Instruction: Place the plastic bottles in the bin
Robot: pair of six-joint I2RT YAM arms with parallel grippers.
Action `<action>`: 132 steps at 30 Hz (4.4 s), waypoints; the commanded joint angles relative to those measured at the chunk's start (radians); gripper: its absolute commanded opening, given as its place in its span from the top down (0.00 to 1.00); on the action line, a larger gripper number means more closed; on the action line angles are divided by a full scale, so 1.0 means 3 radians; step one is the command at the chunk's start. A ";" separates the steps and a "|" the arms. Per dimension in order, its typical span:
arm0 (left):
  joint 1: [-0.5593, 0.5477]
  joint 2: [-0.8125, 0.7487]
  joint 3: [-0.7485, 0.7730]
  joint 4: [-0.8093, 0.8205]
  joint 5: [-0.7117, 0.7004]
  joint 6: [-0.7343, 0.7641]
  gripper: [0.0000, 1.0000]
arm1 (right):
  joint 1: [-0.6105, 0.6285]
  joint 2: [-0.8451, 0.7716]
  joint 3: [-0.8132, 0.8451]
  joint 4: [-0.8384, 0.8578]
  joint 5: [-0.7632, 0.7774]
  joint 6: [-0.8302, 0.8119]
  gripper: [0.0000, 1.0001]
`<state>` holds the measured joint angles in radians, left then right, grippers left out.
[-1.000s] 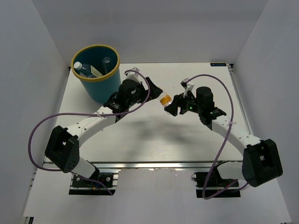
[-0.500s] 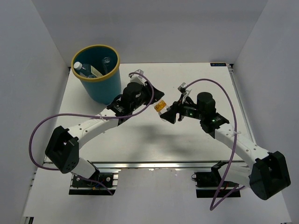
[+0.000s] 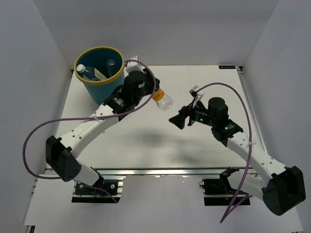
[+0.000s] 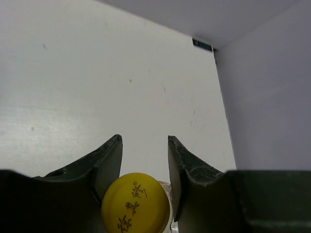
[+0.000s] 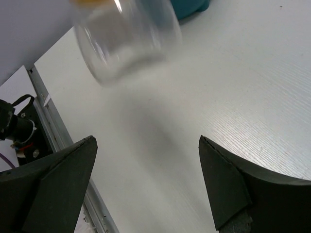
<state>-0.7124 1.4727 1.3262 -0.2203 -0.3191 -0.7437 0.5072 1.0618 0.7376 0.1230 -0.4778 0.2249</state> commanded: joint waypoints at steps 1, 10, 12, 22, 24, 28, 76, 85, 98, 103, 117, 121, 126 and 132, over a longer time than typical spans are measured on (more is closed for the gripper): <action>0.0048 -0.0266 0.0615 -0.0370 -0.0597 0.0371 1.00 | 0.0012 -0.0119 0.0073 -0.0088 0.0186 -0.0090 0.11; 0.1034 -0.0088 0.1546 -0.0744 -0.1115 0.0730 1.00 | 0.0007 -0.0124 0.0119 -0.0292 0.0560 -0.0218 0.11; 0.1300 0.0025 0.1597 -0.0606 -0.1104 0.0771 1.00 | 0.0007 -0.0119 0.0129 -0.0303 0.0601 -0.0233 0.11; 0.1807 0.0782 0.2303 -0.0881 -0.0977 0.0899 0.04 | -0.0003 -0.0083 0.0154 -0.0390 0.0851 -0.0346 0.11; 0.1822 0.0762 0.2253 -0.0836 -0.0971 0.0914 0.02 | -0.0003 -0.0083 0.0159 -0.0385 0.0872 -0.0356 0.11; 0.1919 0.0746 0.2364 -0.0917 -0.0961 0.0914 0.02 | -0.0003 -0.0027 0.0185 -0.0395 0.0887 -0.0376 0.11; 0.3510 0.2407 0.1167 0.0842 0.1314 -0.0512 0.02 | -0.0049 0.0806 0.0435 -0.0645 0.1500 -0.0729 0.11; 0.3280 0.3384 0.2247 0.0821 0.0834 -0.0828 0.02 | -0.0095 0.0991 0.0522 -0.0681 0.1746 -0.0877 0.11; 0.3152 0.4729 0.3771 0.1255 0.0395 -0.1182 0.02 | -0.0177 0.1267 0.0660 -0.0758 0.1997 -0.0949 0.11; 0.3075 0.4852 0.3795 0.1460 0.0067 -0.1131 0.02 | -0.0208 0.1313 0.0671 -0.0737 0.1997 -0.0929 0.11; 0.3085 0.3964 0.2924 0.1573 0.0021 -0.0820 0.97 | -0.0228 0.1231 0.0574 -0.0640 0.1900 -0.0877 0.11; 0.3090 0.3427 0.2453 0.1655 0.0016 -0.0691 1.00 | -0.0228 0.1134 0.0513 -0.0615 0.1869 -0.0872 0.11; 0.3101 0.2518 0.1742 0.1711 -0.0188 -0.0492 1.00 | -0.0228 0.0920 0.0425 -0.0564 0.1767 -0.0832 0.11; 0.3147 0.1683 0.1036 0.1614 -0.0566 -0.0314 1.00 | -0.0228 0.0669 0.0354 -0.0568 0.1659 -0.0765 0.11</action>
<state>0.2272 2.1304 1.6646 0.2581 -0.4000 -0.8967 0.4442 1.3033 0.8524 -0.0837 0.0475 -0.0246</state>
